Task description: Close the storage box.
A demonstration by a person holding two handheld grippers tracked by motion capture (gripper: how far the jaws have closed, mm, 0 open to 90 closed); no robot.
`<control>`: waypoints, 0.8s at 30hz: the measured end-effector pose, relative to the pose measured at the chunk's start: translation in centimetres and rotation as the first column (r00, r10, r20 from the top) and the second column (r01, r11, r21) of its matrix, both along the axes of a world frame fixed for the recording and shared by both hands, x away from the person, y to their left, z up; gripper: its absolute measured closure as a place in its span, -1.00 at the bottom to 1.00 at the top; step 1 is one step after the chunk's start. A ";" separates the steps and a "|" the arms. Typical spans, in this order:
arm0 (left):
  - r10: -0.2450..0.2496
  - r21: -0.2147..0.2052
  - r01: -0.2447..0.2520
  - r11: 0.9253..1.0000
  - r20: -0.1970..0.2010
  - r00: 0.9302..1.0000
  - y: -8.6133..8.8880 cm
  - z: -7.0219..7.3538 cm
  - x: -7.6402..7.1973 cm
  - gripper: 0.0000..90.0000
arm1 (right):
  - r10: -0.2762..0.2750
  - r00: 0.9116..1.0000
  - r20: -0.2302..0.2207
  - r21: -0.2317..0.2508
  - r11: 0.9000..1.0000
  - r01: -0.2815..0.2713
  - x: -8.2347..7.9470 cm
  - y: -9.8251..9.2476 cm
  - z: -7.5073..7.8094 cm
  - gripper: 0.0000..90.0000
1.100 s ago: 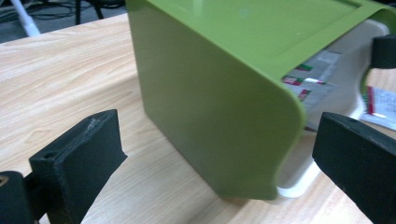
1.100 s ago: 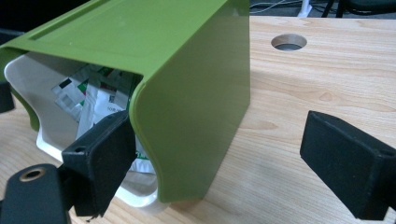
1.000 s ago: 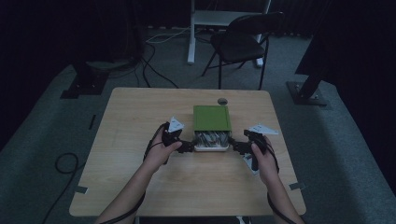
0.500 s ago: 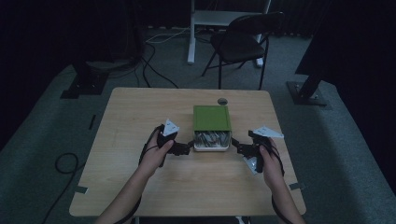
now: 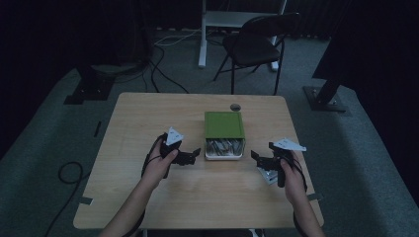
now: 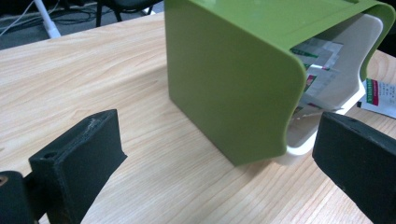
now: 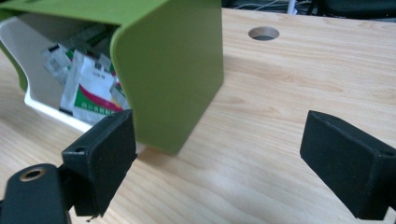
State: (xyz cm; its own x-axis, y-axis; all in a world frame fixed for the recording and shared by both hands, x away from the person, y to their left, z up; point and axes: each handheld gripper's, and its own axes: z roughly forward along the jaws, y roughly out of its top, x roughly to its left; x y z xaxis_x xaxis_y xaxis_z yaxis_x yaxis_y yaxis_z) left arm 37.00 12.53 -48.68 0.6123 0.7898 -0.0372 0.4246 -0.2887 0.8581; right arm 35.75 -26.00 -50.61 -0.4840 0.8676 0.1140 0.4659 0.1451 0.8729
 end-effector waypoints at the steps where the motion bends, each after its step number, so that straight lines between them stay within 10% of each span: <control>1: 0.004 0.002 -0.004 1.000 0.001 1.000 0.1 -0.1 -0.1 -0.95 | -0.007 1.000 -0.001 -0.002 1.000 0.007 -0.3 -0.4 -0.1 -0.77; 24: 0.130 0.025 -0.129 0.991 -0.024 0.991 5.3 -2.1 -1.4 -0.95 | -0.123 0.992 -0.024 -0.023 0.992 0.123 -3.5 -5.8 -1.7 -0.77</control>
